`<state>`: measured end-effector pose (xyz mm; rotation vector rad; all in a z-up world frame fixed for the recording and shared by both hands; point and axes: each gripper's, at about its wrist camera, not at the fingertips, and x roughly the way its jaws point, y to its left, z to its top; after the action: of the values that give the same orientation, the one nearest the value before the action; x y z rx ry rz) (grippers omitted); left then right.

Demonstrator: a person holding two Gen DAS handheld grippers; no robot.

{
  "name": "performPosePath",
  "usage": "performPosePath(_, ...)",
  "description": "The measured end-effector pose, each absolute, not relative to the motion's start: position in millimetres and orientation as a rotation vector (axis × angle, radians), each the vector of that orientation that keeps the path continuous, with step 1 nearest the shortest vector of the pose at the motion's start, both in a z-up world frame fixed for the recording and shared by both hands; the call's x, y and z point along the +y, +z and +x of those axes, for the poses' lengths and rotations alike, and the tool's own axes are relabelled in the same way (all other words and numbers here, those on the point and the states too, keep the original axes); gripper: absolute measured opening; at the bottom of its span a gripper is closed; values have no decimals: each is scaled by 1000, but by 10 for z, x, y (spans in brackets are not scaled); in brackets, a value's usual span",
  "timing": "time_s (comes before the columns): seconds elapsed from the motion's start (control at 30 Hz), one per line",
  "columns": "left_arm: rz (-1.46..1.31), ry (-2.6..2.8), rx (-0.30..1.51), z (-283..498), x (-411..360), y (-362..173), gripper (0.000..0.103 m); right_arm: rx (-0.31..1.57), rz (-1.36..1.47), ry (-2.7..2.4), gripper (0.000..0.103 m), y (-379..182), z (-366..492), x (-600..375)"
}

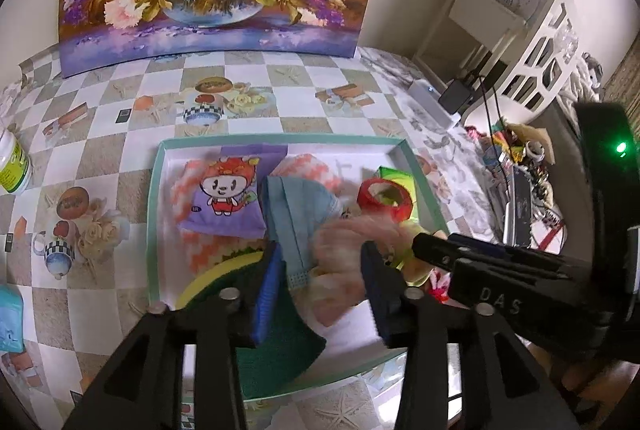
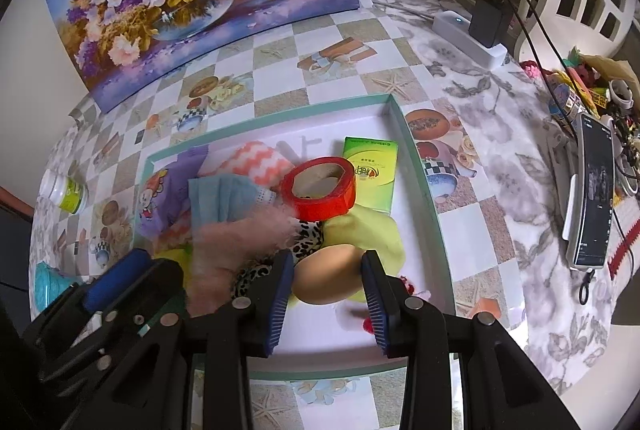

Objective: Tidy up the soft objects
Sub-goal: 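Open the left tool to drop the pink cloth while the right tool releases the tan sponge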

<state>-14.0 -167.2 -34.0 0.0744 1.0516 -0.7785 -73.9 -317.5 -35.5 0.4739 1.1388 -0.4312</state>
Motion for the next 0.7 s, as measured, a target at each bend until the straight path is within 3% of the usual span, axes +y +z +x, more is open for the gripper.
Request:
performPosePath(0.23, 66, -723, 1022, -70, -1521, -213, 47, 1142, 467, -423, 39, -352, -722, -3153)
performPosePath(0.37, 53, -645, 1023, 14, -1362, -181, 58, 1148, 464, -424, 39, -363, -713, -3140)
performPosePath(0.47, 59, -548, 1055, 112, -1224, -237, 59, 1162, 463, -427, 40, -390, -703, -3137)
performPosePath(0.7, 52, -305, 1222, 370, -833, -593, 62, 1184, 445, -442, 55, -432, -683, -3122)
